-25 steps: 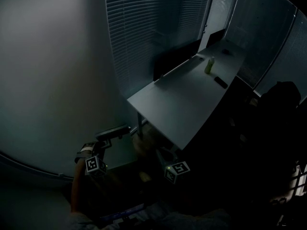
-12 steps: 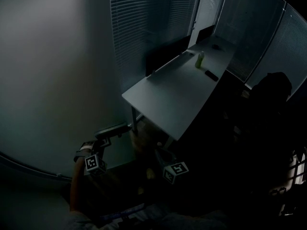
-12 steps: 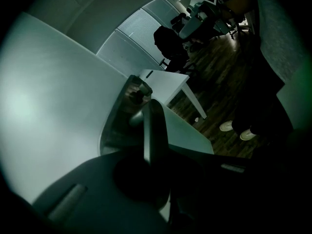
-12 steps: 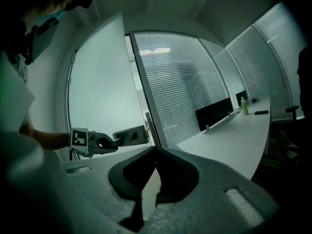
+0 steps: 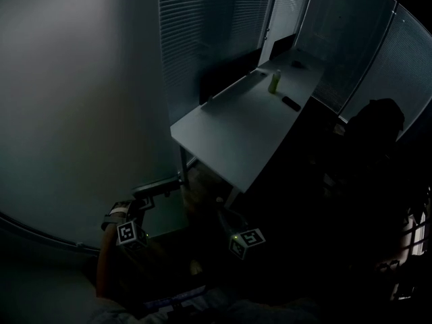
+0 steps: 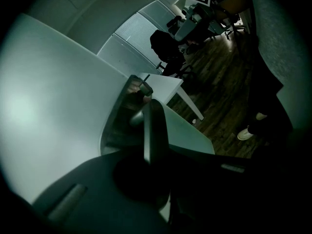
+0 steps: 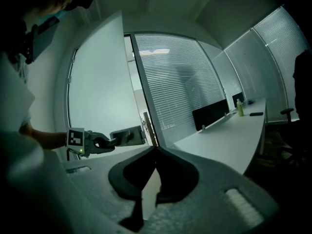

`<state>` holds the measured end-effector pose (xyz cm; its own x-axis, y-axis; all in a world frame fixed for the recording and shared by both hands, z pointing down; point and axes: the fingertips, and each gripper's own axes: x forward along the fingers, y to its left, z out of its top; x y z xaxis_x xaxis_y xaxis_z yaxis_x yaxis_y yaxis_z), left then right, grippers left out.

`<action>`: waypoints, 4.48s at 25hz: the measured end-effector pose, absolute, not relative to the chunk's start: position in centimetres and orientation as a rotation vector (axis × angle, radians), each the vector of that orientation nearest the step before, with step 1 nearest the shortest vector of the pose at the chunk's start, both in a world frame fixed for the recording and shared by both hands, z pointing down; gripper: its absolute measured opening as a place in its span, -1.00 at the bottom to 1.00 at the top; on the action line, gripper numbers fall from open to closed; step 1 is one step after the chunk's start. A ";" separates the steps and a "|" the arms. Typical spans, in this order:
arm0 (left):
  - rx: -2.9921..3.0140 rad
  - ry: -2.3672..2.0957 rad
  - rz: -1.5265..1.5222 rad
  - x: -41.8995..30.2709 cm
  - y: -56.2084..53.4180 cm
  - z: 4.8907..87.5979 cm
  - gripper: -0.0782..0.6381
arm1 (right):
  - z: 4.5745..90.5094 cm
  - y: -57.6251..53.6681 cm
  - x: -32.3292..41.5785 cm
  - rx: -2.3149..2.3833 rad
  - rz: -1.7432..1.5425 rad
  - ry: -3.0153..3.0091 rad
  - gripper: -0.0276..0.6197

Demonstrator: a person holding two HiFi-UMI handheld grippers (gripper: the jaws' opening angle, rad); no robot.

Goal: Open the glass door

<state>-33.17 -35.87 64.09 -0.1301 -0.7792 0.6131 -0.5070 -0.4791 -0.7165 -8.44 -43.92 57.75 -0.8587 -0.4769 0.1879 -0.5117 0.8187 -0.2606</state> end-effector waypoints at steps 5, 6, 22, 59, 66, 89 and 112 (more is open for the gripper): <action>-1.897 1.426 -1.647 -32.3 -34.6 63.8 -0.77 | 57.7 -42.8 -7.6 0.786 0.462 -2.880 -0.91; -1.897 1.422 -1.642 -32.1 -34.4 63.8 -0.77 | 57.8 -42.6 -7.4 0.790 0.460 -2.879 -0.91; -1.936 1.329 -1.617 -28.5 -30.3 64.0 -0.78 | 58.0 -37.0 -2.4 0.910 0.462 -2.847 -0.91; -1.941 1.157 -1.542 -21.9 -20.1 63.9 -0.78 | 56.8 -22.5 5.7 1.081 0.433 -2.856 -0.91; -1.946 1.118 -1.533 -20.6 -17.9 64.1 -0.78 | 56.5 -19.9 7.9 1.095 0.435 -2.847 -0.91; -1.962 1.023 -1.514 -18.4 -11.9 64.3 -0.78 | 57.1 -13.2 9.5 1.125 0.470 -2.822 -0.91; -1.980 0.893 -1.451 -15.8 -3.9 64.1 -0.78 | 56.3 -4.2 11.2 1.337 0.481 -2.764 -0.91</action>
